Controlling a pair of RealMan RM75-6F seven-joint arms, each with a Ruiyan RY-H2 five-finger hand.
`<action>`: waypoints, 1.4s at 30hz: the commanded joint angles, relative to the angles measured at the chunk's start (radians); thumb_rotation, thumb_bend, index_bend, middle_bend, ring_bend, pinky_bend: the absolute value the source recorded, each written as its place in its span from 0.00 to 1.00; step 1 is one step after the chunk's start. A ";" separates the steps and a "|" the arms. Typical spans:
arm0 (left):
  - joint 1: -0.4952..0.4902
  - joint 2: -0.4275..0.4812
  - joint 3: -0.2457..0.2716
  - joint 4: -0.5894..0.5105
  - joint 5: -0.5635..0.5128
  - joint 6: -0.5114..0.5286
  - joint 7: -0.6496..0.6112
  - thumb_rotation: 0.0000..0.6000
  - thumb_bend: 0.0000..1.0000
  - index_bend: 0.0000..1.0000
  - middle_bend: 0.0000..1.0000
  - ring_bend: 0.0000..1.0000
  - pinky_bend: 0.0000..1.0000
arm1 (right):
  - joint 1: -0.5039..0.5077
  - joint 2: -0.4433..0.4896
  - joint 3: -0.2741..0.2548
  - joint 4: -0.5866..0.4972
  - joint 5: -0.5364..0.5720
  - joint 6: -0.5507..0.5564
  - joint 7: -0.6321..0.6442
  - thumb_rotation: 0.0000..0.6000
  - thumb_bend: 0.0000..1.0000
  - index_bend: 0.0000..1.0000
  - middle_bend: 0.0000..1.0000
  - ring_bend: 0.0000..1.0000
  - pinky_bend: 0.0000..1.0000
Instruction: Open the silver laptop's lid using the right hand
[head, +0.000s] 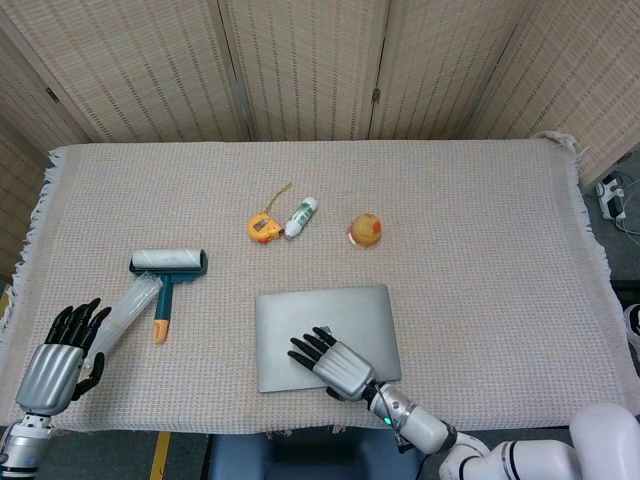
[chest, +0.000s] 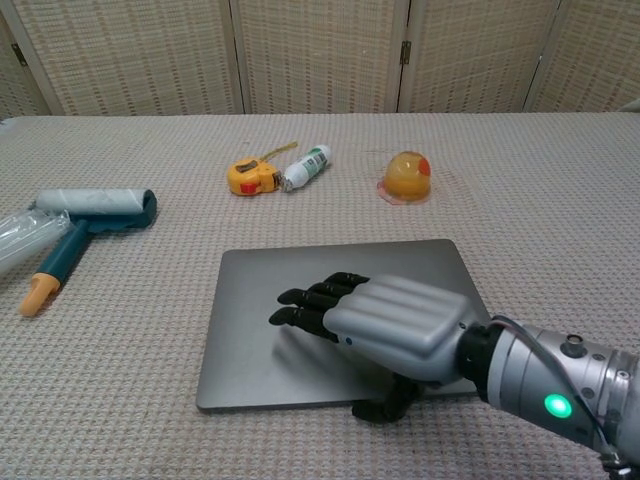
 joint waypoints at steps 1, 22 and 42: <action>0.001 -0.001 0.000 0.002 -0.002 0.000 -0.002 1.00 0.67 0.01 0.00 0.01 0.00 | 0.006 -0.002 0.000 0.002 0.009 0.003 -0.013 1.00 0.45 0.00 0.00 0.00 0.00; -0.035 -0.033 0.019 0.061 0.017 -0.066 -0.048 1.00 0.67 0.03 0.00 0.01 0.00 | 0.043 -0.044 0.015 -0.004 0.068 0.075 -0.259 1.00 0.62 0.00 0.00 0.00 0.00; -0.194 -0.119 0.113 0.139 0.145 -0.295 -0.138 1.00 0.67 0.11 0.11 0.08 0.00 | 0.071 -0.079 0.049 -0.029 0.145 0.167 -0.465 1.00 0.62 0.00 0.00 0.00 0.00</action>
